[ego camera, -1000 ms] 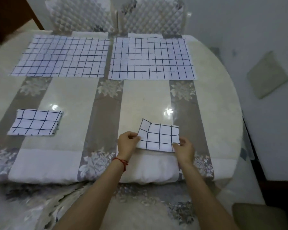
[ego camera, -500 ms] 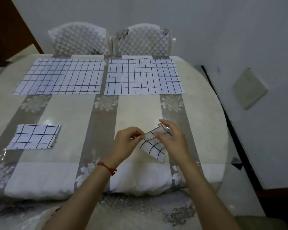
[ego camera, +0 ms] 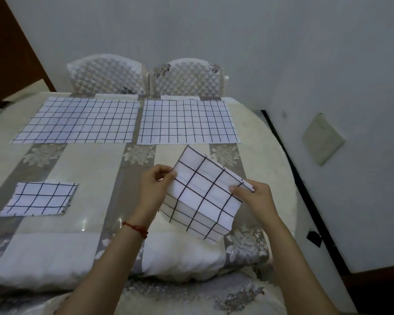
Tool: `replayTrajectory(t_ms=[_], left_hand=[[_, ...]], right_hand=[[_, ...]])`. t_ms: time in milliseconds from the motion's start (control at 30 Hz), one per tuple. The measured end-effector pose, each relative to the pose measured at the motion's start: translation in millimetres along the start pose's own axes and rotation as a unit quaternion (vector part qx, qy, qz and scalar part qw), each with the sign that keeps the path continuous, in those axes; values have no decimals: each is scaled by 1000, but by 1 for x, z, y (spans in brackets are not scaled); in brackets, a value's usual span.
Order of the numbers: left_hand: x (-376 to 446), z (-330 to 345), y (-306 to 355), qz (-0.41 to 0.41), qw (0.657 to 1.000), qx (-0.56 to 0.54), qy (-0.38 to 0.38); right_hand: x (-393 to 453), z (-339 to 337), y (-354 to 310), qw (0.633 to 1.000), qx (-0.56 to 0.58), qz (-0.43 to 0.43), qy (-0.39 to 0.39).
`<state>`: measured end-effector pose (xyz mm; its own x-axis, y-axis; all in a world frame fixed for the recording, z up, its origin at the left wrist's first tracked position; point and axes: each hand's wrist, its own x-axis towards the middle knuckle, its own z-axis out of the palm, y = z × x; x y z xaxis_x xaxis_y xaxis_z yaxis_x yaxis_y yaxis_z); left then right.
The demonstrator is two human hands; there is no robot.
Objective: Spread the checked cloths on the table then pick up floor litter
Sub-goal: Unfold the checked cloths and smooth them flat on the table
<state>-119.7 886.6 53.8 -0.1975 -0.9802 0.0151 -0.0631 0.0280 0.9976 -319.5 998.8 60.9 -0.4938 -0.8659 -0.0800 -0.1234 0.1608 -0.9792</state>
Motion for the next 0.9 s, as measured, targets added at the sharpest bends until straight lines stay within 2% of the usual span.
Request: replayTrajectory(t_ms=[167, 433, 667, 800, 900], left_hand=[[-9, 5, 0, -34, 998, -5, -54], [-8, 3, 0, -48, 999, -22, 0], [-12, 3, 13, -44, 997, -62, -21], [-7, 2, 34, -18, 997, -65, -42], [-5, 10, 49, 4, 993, 13, -115]], right_hand=[[0, 3, -9, 999, 24, -4, 32], [-7, 3, -12, 998, 50, -16, 35], [0, 0, -25, 994, 1, -77, 79], [3, -5, -32, 989, -87, -110, 39], [5, -4, -38, 986, -114, -117, -14]])
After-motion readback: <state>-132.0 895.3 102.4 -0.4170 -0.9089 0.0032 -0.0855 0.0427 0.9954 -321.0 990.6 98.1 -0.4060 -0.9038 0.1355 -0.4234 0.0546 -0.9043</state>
